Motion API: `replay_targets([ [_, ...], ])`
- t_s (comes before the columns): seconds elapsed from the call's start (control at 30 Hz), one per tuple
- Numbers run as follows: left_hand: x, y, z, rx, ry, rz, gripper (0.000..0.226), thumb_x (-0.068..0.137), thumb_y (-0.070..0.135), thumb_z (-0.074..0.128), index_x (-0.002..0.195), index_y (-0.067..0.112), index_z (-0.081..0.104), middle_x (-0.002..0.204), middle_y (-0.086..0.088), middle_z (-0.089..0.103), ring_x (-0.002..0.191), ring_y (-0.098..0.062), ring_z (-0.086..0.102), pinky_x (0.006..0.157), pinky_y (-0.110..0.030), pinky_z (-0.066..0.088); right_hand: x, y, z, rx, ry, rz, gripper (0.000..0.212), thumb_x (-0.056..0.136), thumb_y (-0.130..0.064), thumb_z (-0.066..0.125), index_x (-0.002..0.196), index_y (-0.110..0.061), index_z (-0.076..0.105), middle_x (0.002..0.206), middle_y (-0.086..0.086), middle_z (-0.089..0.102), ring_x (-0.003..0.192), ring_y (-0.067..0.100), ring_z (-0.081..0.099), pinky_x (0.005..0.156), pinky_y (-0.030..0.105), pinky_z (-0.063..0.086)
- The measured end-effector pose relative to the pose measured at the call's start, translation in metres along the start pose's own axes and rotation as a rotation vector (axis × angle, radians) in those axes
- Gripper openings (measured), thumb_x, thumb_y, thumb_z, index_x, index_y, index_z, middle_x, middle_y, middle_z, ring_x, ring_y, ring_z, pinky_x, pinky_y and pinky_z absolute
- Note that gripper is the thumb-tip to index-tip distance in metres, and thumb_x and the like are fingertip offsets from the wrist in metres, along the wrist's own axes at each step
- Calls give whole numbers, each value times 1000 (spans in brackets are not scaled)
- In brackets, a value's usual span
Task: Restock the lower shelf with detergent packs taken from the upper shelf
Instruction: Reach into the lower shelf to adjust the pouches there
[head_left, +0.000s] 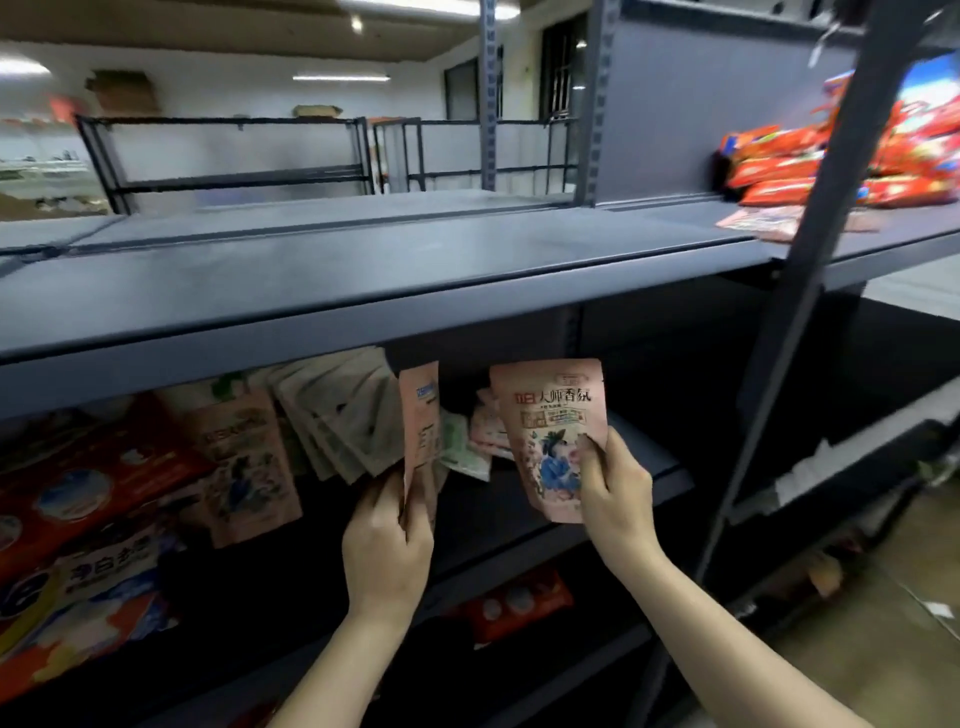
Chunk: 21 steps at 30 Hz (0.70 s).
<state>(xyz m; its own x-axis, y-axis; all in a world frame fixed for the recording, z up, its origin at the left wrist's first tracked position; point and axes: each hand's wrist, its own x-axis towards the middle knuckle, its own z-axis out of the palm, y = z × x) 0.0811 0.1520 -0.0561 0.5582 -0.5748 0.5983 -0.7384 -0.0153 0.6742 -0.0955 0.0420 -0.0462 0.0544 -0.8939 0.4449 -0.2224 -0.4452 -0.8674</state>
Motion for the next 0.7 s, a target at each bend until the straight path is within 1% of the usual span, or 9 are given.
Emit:
replay_targets([
  [0.07,-7,22,16,-2,14,28,18,90,4,61,103,-4,69,92,-17,70,82,-33,67,71,-28,46,8,6,-28,-18,46,-46,13,98,-16,47,93,-14,59,81,-11,66,78,-3,63,63,21,50],
  [0.17,-18,58,43,-26,49,74,30,92,20,54,103,-4,70,93,-17,70,82,-33,67,73,-27,45,20,13,-74,14,79,-69,12,98,-16,49,91,-16,58,82,-10,67,78,2,65,63,27,54],
  [0.27,-28,97,73,-82,88,87,29,92,17,55,105,-5,69,97,-19,70,86,-36,68,72,-26,47,35,22,-126,-11,103,-116,13,97,-15,49,92,-24,57,86,-13,67,81,1,66,63,30,57],
  [0.33,-36,127,93,-125,115,104,31,91,17,52,107,-5,68,102,-17,70,92,-29,66,77,-21,45,48,28,-162,-26,102,-136,13,96,-15,50,94,-24,58,88,-12,67,83,2,67,64,34,58],
  [0.43,-46,176,122,-231,118,100,36,92,22,48,112,0,68,109,-9,69,102,-19,63,87,-18,43,71,41,-212,-28,73,-141,11,97,-14,49,98,-19,60,91,-7,69,86,9,68,67,40,59],
  [0.53,-54,223,148,-295,169,167,41,94,30,43,111,3,68,105,8,63,98,-1,54,87,-3,36,91,51,-257,22,70,-150,14,96,-14,50,97,-24,60,92,-9,69,88,8,68,67,34,60],
  [0.57,-55,238,157,-313,181,189,41,94,32,41,111,5,68,105,11,61,98,1,53,87,-1,35,97,53,-271,38,77,-153,18,97,-14,50,96,-28,60,92,-11,69,88,6,68,66,30,59],
  [0.63,-56,267,172,-363,191,219,38,96,32,42,112,10,67,105,12,62,98,-2,56,87,-7,39,108,58,-297,60,105,-151,24,97,-13,49,93,-35,59,91,-16,68,89,4,67,63,23,57],
  [0.7,-52,295,185,-414,189,262,27,96,30,45,111,20,65,101,10,65,95,-3,60,84,-13,44,122,61,-318,85,155,-136,25,97,-15,49,92,-38,59,90,-18,67,88,0,65,63,18,55],
])
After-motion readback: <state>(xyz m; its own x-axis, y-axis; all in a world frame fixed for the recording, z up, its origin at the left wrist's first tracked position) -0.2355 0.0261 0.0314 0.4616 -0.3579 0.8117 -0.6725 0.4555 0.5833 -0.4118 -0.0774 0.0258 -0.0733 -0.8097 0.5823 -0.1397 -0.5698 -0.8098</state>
